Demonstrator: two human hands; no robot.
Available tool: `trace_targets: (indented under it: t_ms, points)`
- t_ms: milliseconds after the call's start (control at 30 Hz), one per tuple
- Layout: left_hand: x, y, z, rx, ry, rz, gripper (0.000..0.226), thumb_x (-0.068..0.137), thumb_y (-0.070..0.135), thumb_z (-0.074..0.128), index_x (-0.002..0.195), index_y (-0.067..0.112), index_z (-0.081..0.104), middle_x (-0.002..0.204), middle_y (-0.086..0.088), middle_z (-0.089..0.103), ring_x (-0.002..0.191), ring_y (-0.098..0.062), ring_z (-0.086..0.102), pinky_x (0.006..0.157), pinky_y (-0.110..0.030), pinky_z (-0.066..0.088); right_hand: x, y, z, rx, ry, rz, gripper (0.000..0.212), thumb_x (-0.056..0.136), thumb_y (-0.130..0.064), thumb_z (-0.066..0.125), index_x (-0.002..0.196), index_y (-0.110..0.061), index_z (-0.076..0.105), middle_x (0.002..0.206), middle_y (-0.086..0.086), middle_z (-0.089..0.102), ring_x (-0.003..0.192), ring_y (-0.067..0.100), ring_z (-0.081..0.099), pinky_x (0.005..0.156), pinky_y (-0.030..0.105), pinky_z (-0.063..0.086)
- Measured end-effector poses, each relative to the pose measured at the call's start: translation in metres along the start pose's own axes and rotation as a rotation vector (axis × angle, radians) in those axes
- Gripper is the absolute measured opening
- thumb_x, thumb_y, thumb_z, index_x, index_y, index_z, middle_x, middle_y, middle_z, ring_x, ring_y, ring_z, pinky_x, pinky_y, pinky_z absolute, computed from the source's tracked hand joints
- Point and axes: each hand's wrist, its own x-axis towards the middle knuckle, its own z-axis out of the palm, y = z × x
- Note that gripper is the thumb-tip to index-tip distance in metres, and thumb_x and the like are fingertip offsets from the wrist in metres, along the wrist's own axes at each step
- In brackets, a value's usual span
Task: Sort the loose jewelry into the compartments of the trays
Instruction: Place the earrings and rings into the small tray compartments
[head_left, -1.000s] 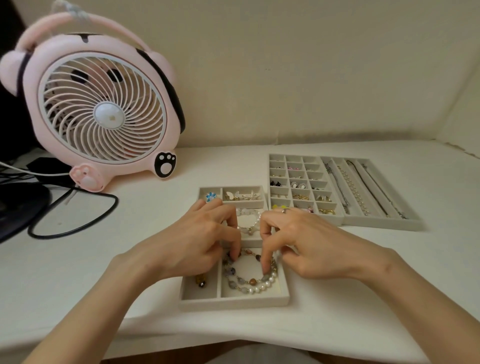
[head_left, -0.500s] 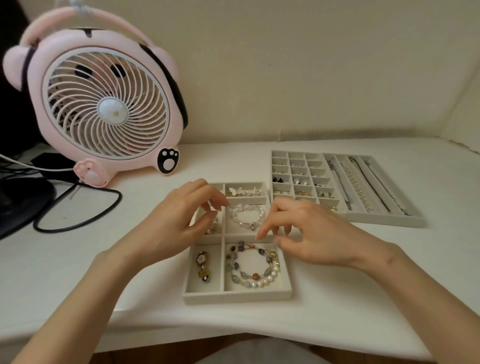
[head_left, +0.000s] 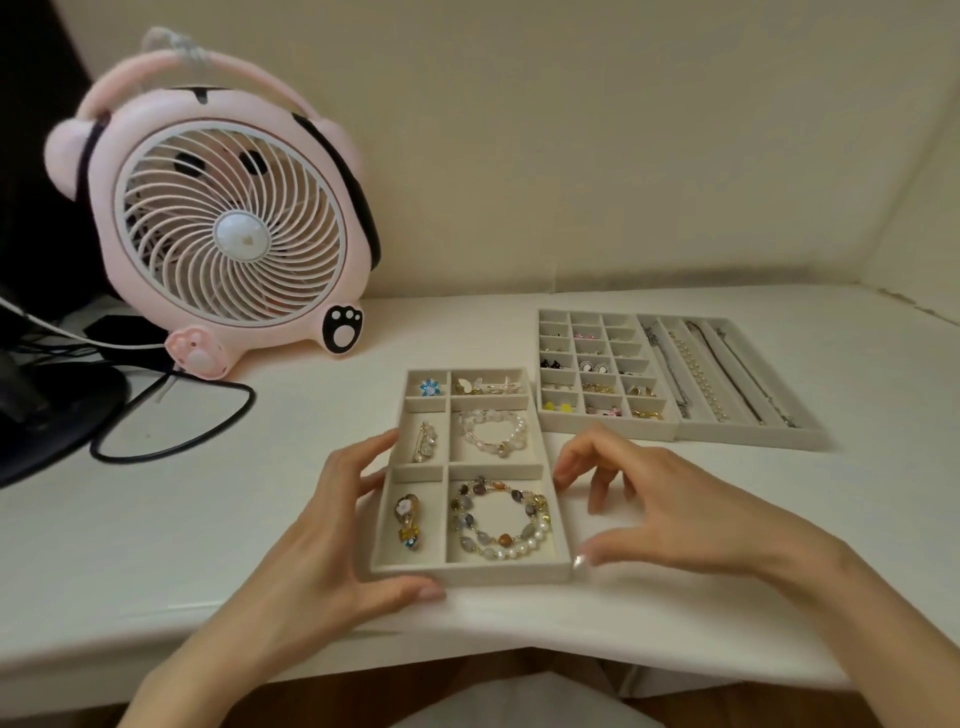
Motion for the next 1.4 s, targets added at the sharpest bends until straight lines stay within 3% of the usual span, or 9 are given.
trace_targets:
  t_ms: [167, 333, 433, 567, 733, 867, 1033, 1167, 1400]
  points:
    - [0.007, 0.005, 0.005, 0.003, 0.099, -0.032, 0.101, 0.048, 0.060, 0.079, 0.125, 0.062, 0.012, 0.120, 0.056, 0.027, 0.110, 0.024, 0.042, 0.086, -0.014, 0.043, -0.001, -0.007, 0.012, -0.173, 0.099, -0.025, 0.069, 0.059, -0.064, 0.074, 0.109, -0.050, 0.029, 0.116, -0.031, 0.045, 0.093, -0.004, 0.050, 0.082, 0.016, 0.039]
    - [0.030, 0.000, 0.005, 0.002, 0.263, -0.107, 0.096, 0.060, 0.023, 0.084, 0.135, 0.034, 0.024, 0.127, 0.014, 0.041, 0.102, -0.004, 0.055, 0.081, -0.024, 0.043, 0.020, -0.012, 0.021, -0.252, 0.256, -0.051, 0.061, 0.075, -0.056, 0.065, 0.122, -0.037, 0.031, 0.120, -0.020, 0.050, 0.077, -0.011, 0.041, 0.077, 0.018, 0.028]
    - [0.055, -0.004, 0.000, 0.020, 0.258, -0.162, 0.094, 0.065, 0.020, 0.083, 0.139, 0.022, 0.025, 0.122, 0.001, 0.052, 0.095, -0.014, 0.057, 0.081, -0.028, 0.043, 0.036, -0.014, 0.017, -0.308, 0.324, -0.030, 0.060, 0.080, -0.050, 0.064, 0.127, -0.029, 0.034, 0.122, -0.012, 0.053, 0.097, 0.004, 0.051, 0.084, 0.024, 0.032]
    - [0.090, -0.009, -0.002, 0.064, 0.235, -0.195, 0.087, 0.071, 0.024, 0.079, 0.140, 0.017, 0.025, 0.125, -0.004, 0.055, 0.095, -0.018, 0.057, 0.081, -0.030, 0.044, 0.060, -0.007, 0.015, -0.379, 0.437, 0.023, 0.055, 0.085, -0.041, 0.064, 0.129, -0.025, 0.035, 0.131, -0.006, 0.049, 0.116, 0.017, 0.051, 0.099, 0.033, 0.036]
    - [0.119, -0.010, 0.002, 0.139, 0.194, -0.176, 0.071, 0.076, 0.025, 0.075, 0.134, 0.016, 0.035, 0.125, -0.006, 0.055, 0.101, -0.022, 0.055, 0.087, -0.035, 0.046, 0.057, 0.014, -0.012, -0.286, 0.567, 0.107, 0.046, 0.085, -0.035, 0.064, 0.126, -0.023, 0.047, 0.122, -0.005, 0.052, 0.111, 0.016, 0.051, 0.082, 0.028, 0.036]
    - [0.128, -0.013, 0.003, 0.181, 0.181, -0.155, 0.049, 0.076, 0.024, 0.075, 0.115, 0.019, 0.046, 0.120, -0.007, 0.059, 0.099, -0.026, 0.057, 0.085, -0.037, 0.048, 0.025, 0.073, -0.049, -0.259, 0.838, 0.412, 0.048, 0.084, -0.032, 0.067, 0.126, -0.012, 0.052, 0.128, 0.013, 0.051, 0.121, 0.032, 0.042, 0.098, 0.037, 0.033]
    - [0.129, -0.011, 0.001, 0.146, 0.193, -0.181, 0.050, 0.070, 0.029, 0.080, 0.107, 0.015, 0.048, 0.113, -0.005, 0.060, 0.095, -0.022, 0.058, 0.082, -0.035, 0.049, -0.018, 0.138, -0.078, 0.072, 0.608, 0.785, 0.083, 0.080, -0.049, 0.068, 0.143, -0.012, 0.029, 0.143, 0.018, 0.039, 0.132, 0.035, 0.035, 0.101, 0.039, 0.033]
    - [0.129, -0.007, 0.005, 0.192, 0.207, -0.175, 0.060, 0.064, 0.041, 0.081, 0.108, 0.018, 0.047, 0.114, -0.003, 0.058, 0.098, -0.022, 0.056, 0.082, -0.037, 0.048, -0.030, 0.149, -0.072, 0.181, 0.495, 0.679, 0.100, 0.066, -0.041, 0.083, 0.145, -0.020, 0.025, 0.142, 0.008, 0.045, 0.124, 0.026, 0.048, 0.092, 0.033, 0.038]
    - [0.140, 0.001, 0.021, 0.188, 0.267, -0.177, 0.064, 0.064, 0.040, 0.082, 0.111, 0.018, 0.046, 0.112, -0.005, 0.059, 0.097, -0.023, 0.054, 0.079, -0.036, 0.045, -0.011, 0.170, -0.071, 0.065, 0.648, 0.648, 0.097, 0.061, -0.036, 0.087, 0.140, -0.022, 0.034, 0.132, 0.012, 0.053, 0.126, 0.029, 0.040, 0.099, 0.039, 0.039]
